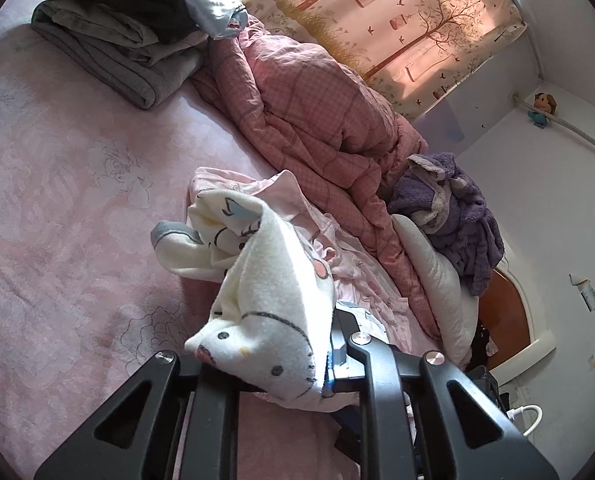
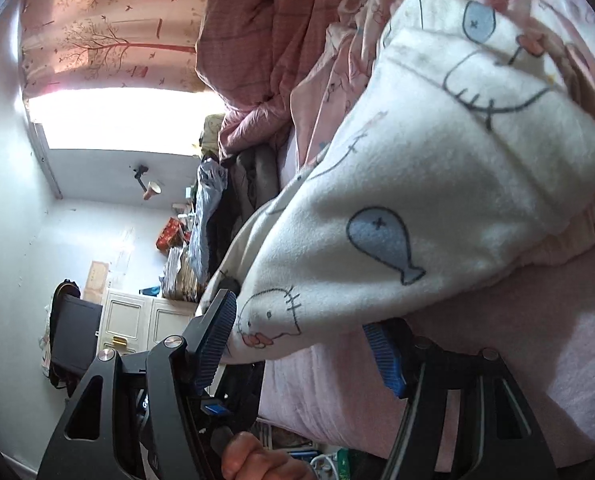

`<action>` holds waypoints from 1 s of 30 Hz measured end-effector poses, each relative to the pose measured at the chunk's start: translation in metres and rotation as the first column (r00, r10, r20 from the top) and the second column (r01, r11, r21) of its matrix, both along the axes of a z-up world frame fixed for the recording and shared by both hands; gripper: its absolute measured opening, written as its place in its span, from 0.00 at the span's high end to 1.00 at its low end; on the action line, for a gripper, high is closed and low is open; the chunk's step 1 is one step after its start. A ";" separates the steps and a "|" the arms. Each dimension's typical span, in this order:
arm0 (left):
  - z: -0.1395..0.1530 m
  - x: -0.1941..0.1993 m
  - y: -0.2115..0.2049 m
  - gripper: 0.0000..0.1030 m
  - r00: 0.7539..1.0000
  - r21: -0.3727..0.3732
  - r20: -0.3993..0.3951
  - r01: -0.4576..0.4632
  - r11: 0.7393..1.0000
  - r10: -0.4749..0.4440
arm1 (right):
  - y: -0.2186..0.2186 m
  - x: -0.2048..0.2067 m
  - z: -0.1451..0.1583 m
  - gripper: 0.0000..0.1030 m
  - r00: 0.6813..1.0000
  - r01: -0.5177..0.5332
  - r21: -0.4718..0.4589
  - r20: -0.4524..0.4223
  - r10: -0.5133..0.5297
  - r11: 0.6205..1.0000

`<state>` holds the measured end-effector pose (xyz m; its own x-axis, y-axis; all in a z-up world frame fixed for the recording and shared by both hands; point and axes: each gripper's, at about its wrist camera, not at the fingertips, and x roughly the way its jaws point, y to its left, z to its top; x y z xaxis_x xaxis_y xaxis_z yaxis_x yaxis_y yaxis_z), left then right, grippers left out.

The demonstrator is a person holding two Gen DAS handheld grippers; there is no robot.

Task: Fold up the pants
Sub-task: 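Grasp the folded white Hello Kitty pants bundle with both tools, then lift the white pants bundle off the bed with both tools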

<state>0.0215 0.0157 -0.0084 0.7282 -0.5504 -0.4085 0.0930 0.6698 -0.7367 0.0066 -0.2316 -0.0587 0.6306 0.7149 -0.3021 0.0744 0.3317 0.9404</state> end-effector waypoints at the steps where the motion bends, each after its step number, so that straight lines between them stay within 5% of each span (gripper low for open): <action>1: -0.001 0.000 0.001 0.85 1.000 -0.002 -0.002 -0.001 1.000 0.001 | -0.002 0.001 0.001 0.36 1.000 0.011 -0.007 0.009 -0.011 1.000; 5: -0.005 -0.003 0.003 0.84 1.000 -0.001 -0.005 -0.004 1.000 0.004 | -0.010 0.003 0.000 0.36 0.998 0.068 -0.013 0.012 -0.068 0.998; 9: -0.006 -0.004 0.004 0.84 1.000 0.012 -0.003 -0.003 1.000 0.003 | 0.007 0.016 0.020 0.36 1.000 0.009 -0.319 -0.009 -0.012 0.948; 13: -0.010 -0.003 0.006 0.84 1.000 0.004 -0.011 0.000 1.000 0.000 | -0.006 0.024 0.025 0.35 0.997 0.071 -0.259 0.001 -0.073 0.963; 18: -0.015 -0.005 -0.004 0.83 1.000 0.185 0.008 0.026 0.982 -0.028 | -0.021 0.040 0.031 0.35 0.993 0.112 -0.370 0.078 -0.089 0.922; 21: -0.026 0.000 0.009 0.75 0.998 0.098 -0.035 0.057 0.994 -0.054 | -0.013 0.037 0.033 0.38 0.990 0.083 -0.456 0.143 -0.019 0.886; 23: -0.031 0.002 0.014 0.53 0.997 0.087 -0.059 0.051 0.995 -0.045 | -0.006 0.029 0.038 0.42 0.977 0.140 -0.520 0.211 -0.033 0.842; 27: -0.031 0.000 0.020 0.53 0.998 0.000 -0.048 0.042 0.999 -0.042 | -0.008 0.022 0.034 0.57 0.979 0.163 -0.476 0.189 -0.080 0.864; 30: -0.023 -0.001 0.018 0.53 1.000 -0.006 -0.010 0.017 1.000 -0.017 | -0.004 0.013 0.043 0.60 0.971 0.183 -0.532 0.229 -0.068 0.827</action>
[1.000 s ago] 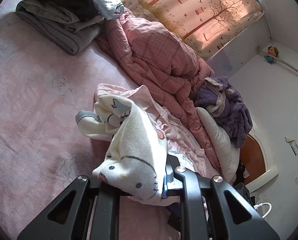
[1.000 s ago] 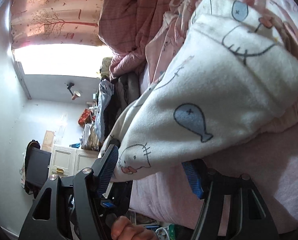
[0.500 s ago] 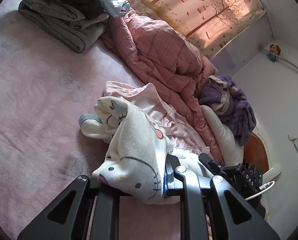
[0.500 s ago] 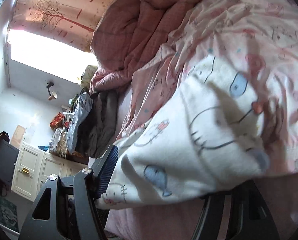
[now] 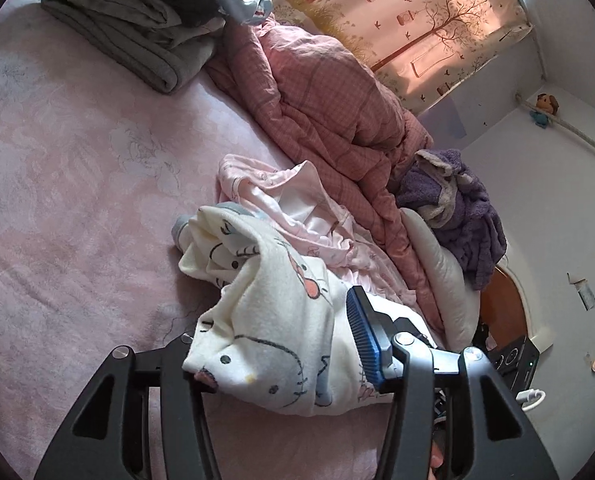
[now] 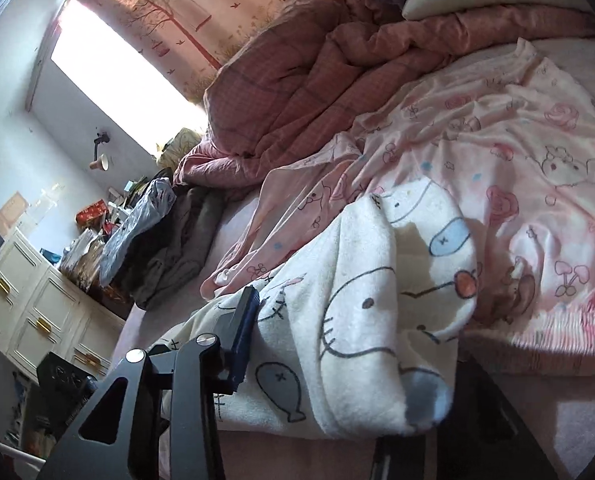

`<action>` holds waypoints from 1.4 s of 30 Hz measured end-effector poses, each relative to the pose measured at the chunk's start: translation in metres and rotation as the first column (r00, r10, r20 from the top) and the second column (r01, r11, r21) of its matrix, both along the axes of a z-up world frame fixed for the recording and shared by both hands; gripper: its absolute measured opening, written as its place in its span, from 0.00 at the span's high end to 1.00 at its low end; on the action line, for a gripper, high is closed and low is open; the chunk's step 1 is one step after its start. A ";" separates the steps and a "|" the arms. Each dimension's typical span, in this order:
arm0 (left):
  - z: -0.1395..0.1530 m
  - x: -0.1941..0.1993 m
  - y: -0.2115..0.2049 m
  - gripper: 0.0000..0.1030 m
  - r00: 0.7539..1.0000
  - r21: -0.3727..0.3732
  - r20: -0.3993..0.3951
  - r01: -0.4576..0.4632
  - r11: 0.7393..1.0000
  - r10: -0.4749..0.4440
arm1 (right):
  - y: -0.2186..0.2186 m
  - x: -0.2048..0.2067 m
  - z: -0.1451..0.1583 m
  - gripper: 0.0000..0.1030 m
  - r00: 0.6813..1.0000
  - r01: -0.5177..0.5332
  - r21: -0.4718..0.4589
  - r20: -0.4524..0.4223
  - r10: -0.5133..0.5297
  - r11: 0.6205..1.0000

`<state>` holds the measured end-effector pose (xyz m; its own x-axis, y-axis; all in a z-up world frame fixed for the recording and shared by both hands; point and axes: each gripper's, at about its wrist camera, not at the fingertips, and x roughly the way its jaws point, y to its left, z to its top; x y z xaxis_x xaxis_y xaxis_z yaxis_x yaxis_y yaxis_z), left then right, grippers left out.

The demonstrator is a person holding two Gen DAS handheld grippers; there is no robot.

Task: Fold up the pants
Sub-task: 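Lift the white pants bundle off the bed with both tools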

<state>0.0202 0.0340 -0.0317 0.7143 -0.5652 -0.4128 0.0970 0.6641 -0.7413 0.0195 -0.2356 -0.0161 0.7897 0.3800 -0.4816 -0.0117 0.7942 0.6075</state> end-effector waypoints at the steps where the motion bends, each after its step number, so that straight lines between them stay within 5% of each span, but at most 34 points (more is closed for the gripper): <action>1: 0.002 0.001 -0.002 0.53 1.000 0.017 0.006 -0.018 1.000 0.018 | 0.003 0.000 0.002 0.60 1.000 -0.004 -0.030 0.004 0.004 1.000; 4: 0.000 0.004 -0.004 0.53 0.996 0.061 0.013 -0.086 0.994 0.085 | -0.003 0.004 -0.006 0.59 0.999 0.001 -0.013 -0.047 -0.001 1.000; 8: -0.004 0.005 -0.003 0.82 0.997 0.076 0.014 -0.074 0.994 0.073 | -0.009 0.007 -0.013 0.57 0.997 0.030 0.015 -0.066 -0.029 0.999; 10: -0.001 0.002 -0.003 0.84 0.997 0.087 0.037 -0.074 0.993 0.071 | -0.006 0.005 -0.011 0.63 0.998 0.033 -0.002 -0.058 -0.033 0.999; 11: 0.002 0.000 -0.004 0.85 0.997 0.099 0.054 -0.068 0.993 0.063 | -0.004 0.002 -0.009 0.80 0.998 0.035 -0.015 -0.047 -0.036 0.999; 12: 0.006 -0.002 -0.006 0.86 0.996 0.121 0.069 -0.073 0.990 0.065 | -0.001 0.000 -0.005 0.83 0.999 0.028 -0.036 -0.031 -0.029 0.999; 20: 0.053 -0.042 -0.017 0.86 0.958 0.276 0.284 -0.106 0.955 0.025 | 0.014 -0.038 0.039 0.84 0.991 -0.040 -0.193 0.121 0.064 0.980; 23: 0.067 -0.061 -0.021 0.86 0.945 0.366 0.326 -0.119 0.923 -0.008 | 0.023 -0.062 0.060 0.84 0.974 -0.048 -0.302 0.197 0.112 0.952; 26: 0.066 -0.076 -0.023 0.86 0.949 0.426 0.314 -0.114 0.897 -0.028 | 0.031 -0.081 0.070 0.84 0.964 -0.064 -0.371 0.217 0.154 0.926; 31: 0.032 -0.075 -0.018 0.85 0.982 0.481 0.186 -0.066 0.874 -0.029 | 0.042 -0.082 0.039 0.84 0.985 -0.119 -0.382 0.069 0.157 0.917; 34: 0.009 -0.064 -0.013 0.82 0.996 0.470 0.075 0.000 0.882 -0.039 | 0.043 -0.073 0.003 0.84 0.986 -0.165 -0.370 -0.072 0.149 0.914; 36: 0.003 -0.063 -0.009 0.73 0.998 0.444 0.042 0.029 0.895 -0.053 | 0.032 -0.074 -0.004 0.82 0.986 -0.163 -0.298 -0.088 0.143 0.940; 37: 0.001 -0.062 -0.006 0.59 0.998 0.427 0.024 0.040 0.903 -0.056 | 0.027 -0.075 -0.005 0.79 0.986 -0.159 -0.263 -0.086 0.141 0.952; 38: -0.004 -0.061 -0.004 0.52 0.998 0.388 0.001 0.059 0.920 -0.065 | 0.023 -0.074 -0.007 0.78 0.986 -0.158 -0.239 -0.095 0.139 0.958; 42: -0.017 -0.062 0.005 0.50 0.995 0.161 -0.037 0.102 0.982 -0.097 | 0.013 -0.073 -0.015 0.75 0.983 -0.159 -0.158 -0.112 0.142 0.975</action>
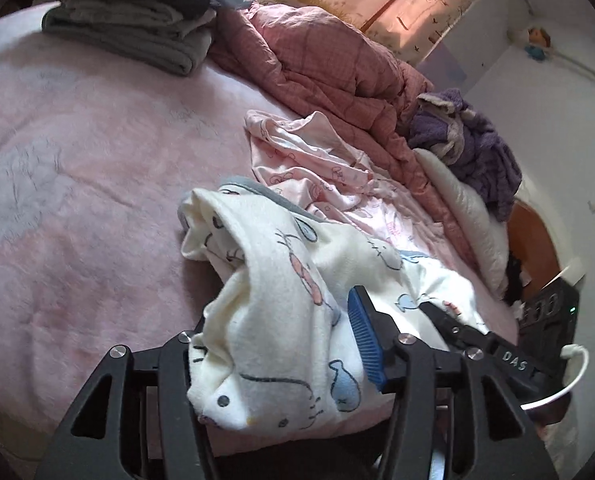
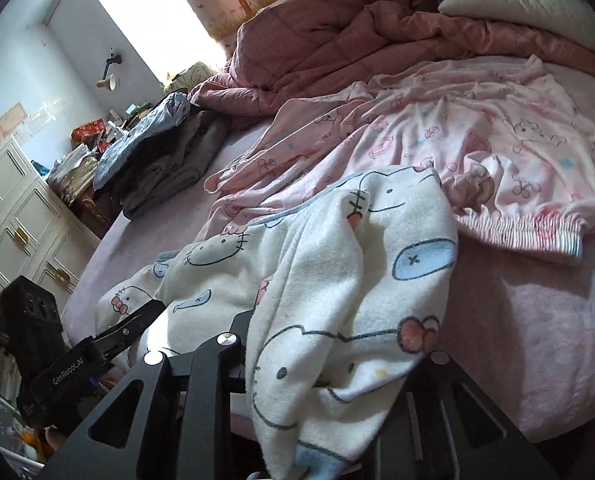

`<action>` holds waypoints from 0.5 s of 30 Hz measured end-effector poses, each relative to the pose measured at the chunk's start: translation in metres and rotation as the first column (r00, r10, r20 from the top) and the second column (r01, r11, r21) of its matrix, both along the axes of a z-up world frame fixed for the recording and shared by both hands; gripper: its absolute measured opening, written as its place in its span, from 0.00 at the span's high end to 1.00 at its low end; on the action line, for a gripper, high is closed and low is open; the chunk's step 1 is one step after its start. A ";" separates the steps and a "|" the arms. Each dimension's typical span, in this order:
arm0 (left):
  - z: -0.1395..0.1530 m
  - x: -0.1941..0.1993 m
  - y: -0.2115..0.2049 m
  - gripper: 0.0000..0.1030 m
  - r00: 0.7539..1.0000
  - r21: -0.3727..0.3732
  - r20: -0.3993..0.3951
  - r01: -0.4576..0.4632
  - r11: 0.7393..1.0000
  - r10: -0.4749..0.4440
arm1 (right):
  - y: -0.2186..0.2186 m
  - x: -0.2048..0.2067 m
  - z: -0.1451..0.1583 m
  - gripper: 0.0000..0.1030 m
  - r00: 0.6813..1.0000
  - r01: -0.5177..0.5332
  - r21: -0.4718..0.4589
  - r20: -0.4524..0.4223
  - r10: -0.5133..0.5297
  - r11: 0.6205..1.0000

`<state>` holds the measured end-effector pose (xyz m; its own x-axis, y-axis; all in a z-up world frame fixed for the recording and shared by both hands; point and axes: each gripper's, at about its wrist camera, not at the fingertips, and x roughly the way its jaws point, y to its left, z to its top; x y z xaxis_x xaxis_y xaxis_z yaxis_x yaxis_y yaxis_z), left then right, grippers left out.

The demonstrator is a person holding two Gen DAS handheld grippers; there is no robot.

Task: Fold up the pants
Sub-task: 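Lift the white pants bundle off the bed with both tools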

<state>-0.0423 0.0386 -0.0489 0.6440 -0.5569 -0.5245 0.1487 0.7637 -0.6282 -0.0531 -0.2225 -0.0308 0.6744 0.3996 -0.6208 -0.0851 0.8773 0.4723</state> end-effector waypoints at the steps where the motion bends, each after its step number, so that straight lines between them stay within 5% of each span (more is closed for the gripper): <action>1: -0.001 -0.001 -0.001 0.50 1.000 -0.054 -0.005 0.004 0.999 -0.004 | -0.002 0.000 -0.001 0.74 1.000 0.005 0.021 -0.005 -0.005 1.000; 4: -0.003 0.000 -0.008 0.52 0.999 -0.118 -0.035 -0.021 0.993 0.017 | -0.005 0.002 -0.003 0.74 1.000 0.009 0.051 -0.017 -0.008 0.999; 7: 0.002 0.002 -0.008 0.81 0.997 -0.066 -0.030 -0.077 0.995 0.075 | -0.004 0.002 -0.003 0.74 1.000 0.010 0.057 -0.019 -0.009 0.998; 9: 0.002 0.002 -0.008 0.85 0.997 -0.062 -0.025 -0.079 0.995 0.078 | -0.003 0.002 -0.002 0.74 1.000 0.010 0.055 -0.013 -0.009 0.998; 15: 0.023 -0.006 -0.028 0.88 0.997 0.150 0.070 -0.041 0.988 0.031 | 0.011 -0.005 0.011 0.82 0.999 -0.013 -0.072 0.039 0.015 0.997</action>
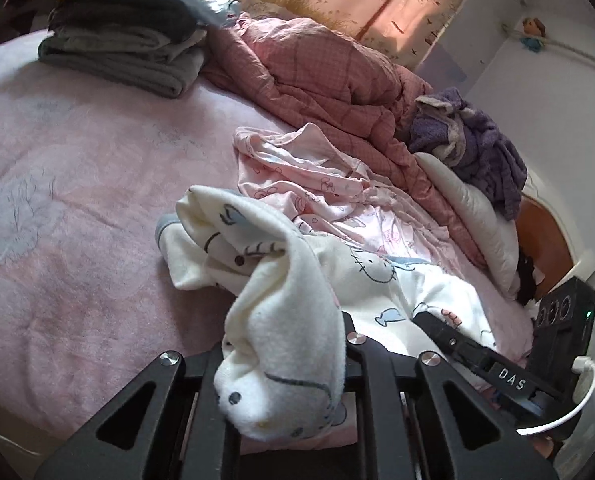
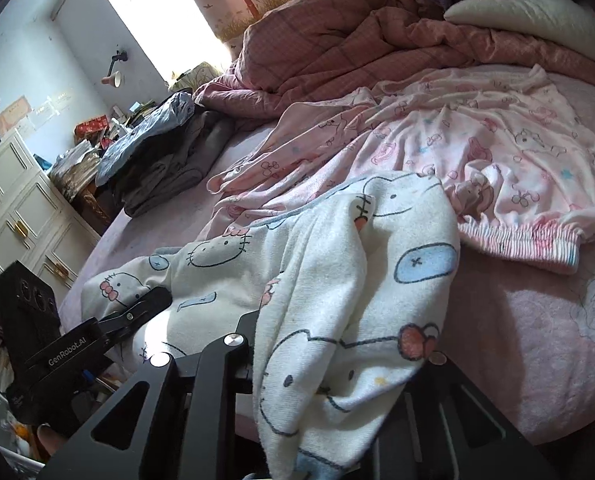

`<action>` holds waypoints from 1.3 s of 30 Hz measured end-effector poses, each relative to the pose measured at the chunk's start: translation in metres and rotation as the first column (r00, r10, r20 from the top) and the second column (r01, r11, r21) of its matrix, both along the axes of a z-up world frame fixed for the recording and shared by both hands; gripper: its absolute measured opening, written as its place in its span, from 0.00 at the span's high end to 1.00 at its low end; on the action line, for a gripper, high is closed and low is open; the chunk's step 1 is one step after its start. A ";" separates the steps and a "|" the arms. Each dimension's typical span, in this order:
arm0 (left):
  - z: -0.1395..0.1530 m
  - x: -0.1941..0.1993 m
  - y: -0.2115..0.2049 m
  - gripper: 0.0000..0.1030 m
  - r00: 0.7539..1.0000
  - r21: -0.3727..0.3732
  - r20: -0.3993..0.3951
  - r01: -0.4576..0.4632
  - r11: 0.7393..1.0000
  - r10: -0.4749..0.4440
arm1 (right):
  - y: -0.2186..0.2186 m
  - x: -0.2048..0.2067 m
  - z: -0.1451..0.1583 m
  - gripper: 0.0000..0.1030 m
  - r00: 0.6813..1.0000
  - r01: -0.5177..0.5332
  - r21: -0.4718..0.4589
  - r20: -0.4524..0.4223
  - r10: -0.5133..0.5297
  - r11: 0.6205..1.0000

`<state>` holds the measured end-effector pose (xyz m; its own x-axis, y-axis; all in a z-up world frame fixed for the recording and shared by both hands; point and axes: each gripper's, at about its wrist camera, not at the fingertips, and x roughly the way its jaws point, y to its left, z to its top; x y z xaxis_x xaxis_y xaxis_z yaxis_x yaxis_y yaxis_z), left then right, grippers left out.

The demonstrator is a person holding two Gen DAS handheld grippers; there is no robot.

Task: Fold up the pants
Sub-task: 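Lift the white pants bundle off the bed with both tools, then carry the white pants bundle to the grey clothes stack with both tools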

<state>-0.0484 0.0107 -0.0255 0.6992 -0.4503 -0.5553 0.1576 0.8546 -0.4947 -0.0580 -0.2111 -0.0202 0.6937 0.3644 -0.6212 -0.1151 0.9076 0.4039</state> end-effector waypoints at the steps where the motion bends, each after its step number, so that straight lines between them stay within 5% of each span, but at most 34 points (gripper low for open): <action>1: 0.004 -0.002 -0.004 0.88 1.000 0.067 0.019 -0.001 0.998 0.000 | 0.002 -0.001 0.003 0.82 1.000 -0.006 -0.018 0.012 0.006 1.000; 5: 0.018 -0.015 -0.021 0.88 0.993 0.260 0.117 -0.007 0.966 -0.024 | 0.004 -0.014 0.016 0.82 0.996 -0.033 -0.030 0.087 0.035 0.999; 11: 0.046 -0.032 -0.029 0.88 0.958 0.370 0.283 -0.073 0.926 -0.037 | 0.020 -0.037 0.042 0.83 0.966 -0.008 -0.161 0.253 0.049 0.987; 20: 0.096 -0.041 -0.008 0.88 0.897 0.377 0.442 -0.192 0.906 0.006 | 0.052 -0.049 0.099 0.83 0.893 0.009 -0.244 0.439 0.102 0.970; 24: 0.131 -0.035 0.015 0.87 0.831 0.382 0.556 -0.272 0.883 0.016 | 0.073 -0.038 0.135 0.83 0.831 0.012 -0.220 0.545 0.113 0.976; 30: 0.187 -0.007 0.073 0.87 0.735 0.341 0.674 -0.401 0.850 0.076 | 0.137 -0.002 0.199 0.83 0.723 -0.017 -0.238 0.668 0.177 0.971; 32: 0.205 0.005 0.088 0.87 0.703 0.353 0.707 -0.448 0.821 0.080 | 0.159 0.012 0.218 0.83 0.686 -0.018 -0.226 0.706 0.177 0.974; 39: 0.235 0.077 0.152 0.87 0.657 0.332 0.749 -0.484 0.810 0.085 | 0.229 0.093 0.268 0.83 0.624 -0.020 -0.137 0.772 0.119 0.990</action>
<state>0.0285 0.1632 0.2091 0.9983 0.0173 0.0558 -0.0238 0.9927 0.1182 0.0350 0.0180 0.2482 0.9110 0.3999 0.1002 -0.4051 0.9135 0.0372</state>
